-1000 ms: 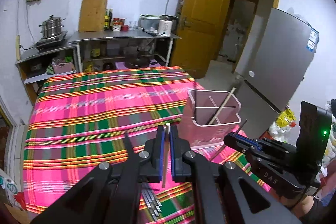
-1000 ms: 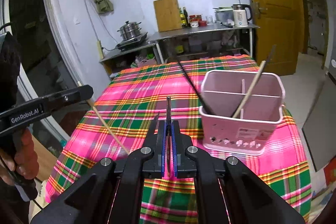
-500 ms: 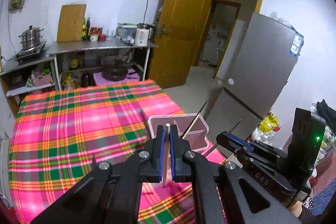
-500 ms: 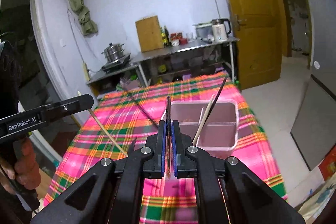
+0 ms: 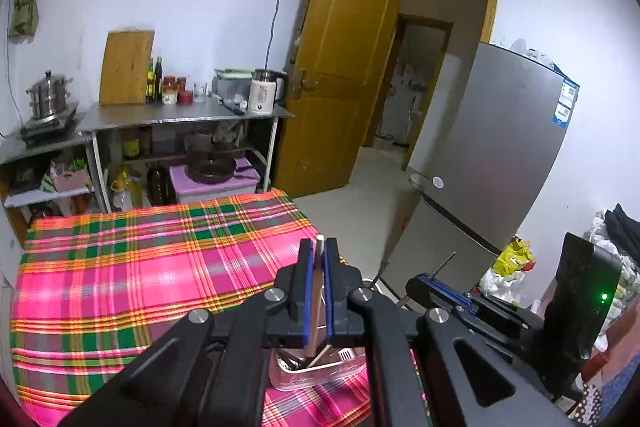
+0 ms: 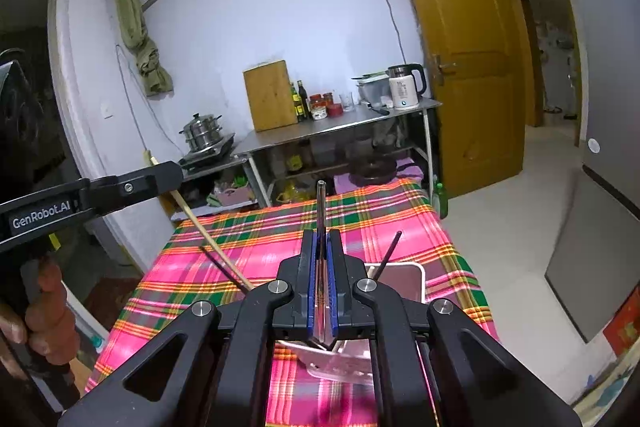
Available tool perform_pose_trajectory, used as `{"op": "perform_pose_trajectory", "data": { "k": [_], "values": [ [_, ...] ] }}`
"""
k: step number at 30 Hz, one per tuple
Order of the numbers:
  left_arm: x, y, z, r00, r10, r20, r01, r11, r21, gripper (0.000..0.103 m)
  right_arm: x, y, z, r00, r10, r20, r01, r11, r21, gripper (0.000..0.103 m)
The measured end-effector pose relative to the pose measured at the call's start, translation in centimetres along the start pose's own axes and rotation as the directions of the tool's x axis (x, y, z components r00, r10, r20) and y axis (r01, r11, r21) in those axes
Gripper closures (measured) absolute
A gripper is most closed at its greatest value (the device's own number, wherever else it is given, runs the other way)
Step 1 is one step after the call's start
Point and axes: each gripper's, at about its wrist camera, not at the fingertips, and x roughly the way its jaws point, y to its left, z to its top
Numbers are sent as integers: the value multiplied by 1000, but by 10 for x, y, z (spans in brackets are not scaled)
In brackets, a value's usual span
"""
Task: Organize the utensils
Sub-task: 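Carry both chopsticks over the pink basket and open both tools to drop them in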
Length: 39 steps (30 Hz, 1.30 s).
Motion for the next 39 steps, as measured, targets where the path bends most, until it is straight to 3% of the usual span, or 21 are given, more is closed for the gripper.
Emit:
{"op": "perform_pose_trajectory", "data": {
  "k": [10,22,24,29,39],
  "values": [
    [45,12,-35,995,14,-96,-15,1000,-7,98,37,-14,-28,997,-16,-79,18,1000,20,98],
    [58,17,-59,988,13,-151,-14,1000,-7,97,60,-23,-54,986,-20,-163,26,999,34,98],
    [56,17,-61,988,16,-156,-17,1000,-3,91,60,-24,-55,984,-20,-174,27,999,38,98],
    [41,17,-60,991,14,-130,-14,1000,4,86,49,-23,-52,988,-36,-153,42,999,33,91],
    [-18,34,-57,999,39,-27,-39,999,-4,71,5,-10,-43,997,-45,-68,46,999,18,89]
  ]
}}
